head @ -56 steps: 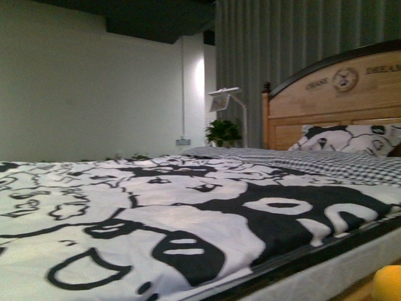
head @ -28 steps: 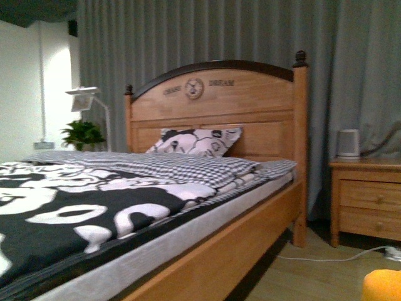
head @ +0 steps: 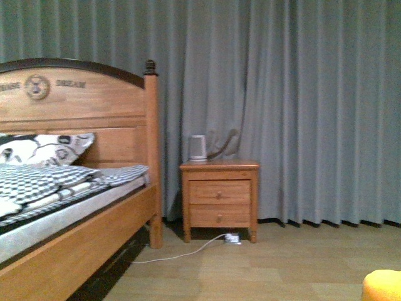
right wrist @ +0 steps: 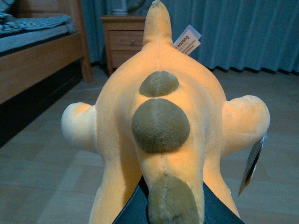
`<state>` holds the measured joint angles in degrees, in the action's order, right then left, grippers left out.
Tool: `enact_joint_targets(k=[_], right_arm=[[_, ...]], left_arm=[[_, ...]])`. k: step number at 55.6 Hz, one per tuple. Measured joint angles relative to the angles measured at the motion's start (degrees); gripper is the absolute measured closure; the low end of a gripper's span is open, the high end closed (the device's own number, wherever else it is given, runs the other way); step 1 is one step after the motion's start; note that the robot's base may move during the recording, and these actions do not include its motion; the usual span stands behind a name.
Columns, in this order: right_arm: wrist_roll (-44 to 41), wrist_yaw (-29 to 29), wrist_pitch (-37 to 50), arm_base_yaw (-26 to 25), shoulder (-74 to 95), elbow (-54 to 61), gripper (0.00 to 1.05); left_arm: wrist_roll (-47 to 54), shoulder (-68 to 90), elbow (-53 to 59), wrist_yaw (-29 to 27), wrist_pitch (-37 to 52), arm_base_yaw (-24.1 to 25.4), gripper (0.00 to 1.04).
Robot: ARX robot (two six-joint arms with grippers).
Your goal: Put away toys
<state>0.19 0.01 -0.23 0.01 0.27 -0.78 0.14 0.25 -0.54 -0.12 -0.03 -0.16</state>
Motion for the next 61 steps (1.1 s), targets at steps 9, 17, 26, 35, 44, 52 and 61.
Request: enact_joint_targets(k=[9,17,26,35,44,52,61], right_arm=[[0.0,0.6,0.0,-0.1,0.0,0.0,0.98],[0.0,0.2,0.0,-0.1,0.0,0.0,0.98],[0.0,-0.5,0.0,-0.1,0.0,0.0,0.98],[0.0,-0.2,0.0,-0.1,0.0,0.0,0.98],[0.0,-0.2,0.0,-0.1,0.0,0.0,0.98],[0.0,-0.2,0.0,-0.1,0.0,0.0,0.98],[0.0,-0.2,0.0,-0.1,0.0,0.0,0.98]], left_arm=[[0.0,0.1,0.0,0.3,0.0,-0.1,0.06],[0.0,0.1,0.0,0.1,0.0,0.0,0.06],[0.0,0.1,0.0,0.0,0.0,0.0,0.06],[0.0,0.1,0.0,0.0,0.0,0.0,0.06],[0.0,0.1,0.0,0.0,0.0,0.0,0.06],[0.0,0.1,0.0,0.0,0.0,0.0,0.06],[0.0,0.1,0.0,0.0,0.0,0.0,0.06]])
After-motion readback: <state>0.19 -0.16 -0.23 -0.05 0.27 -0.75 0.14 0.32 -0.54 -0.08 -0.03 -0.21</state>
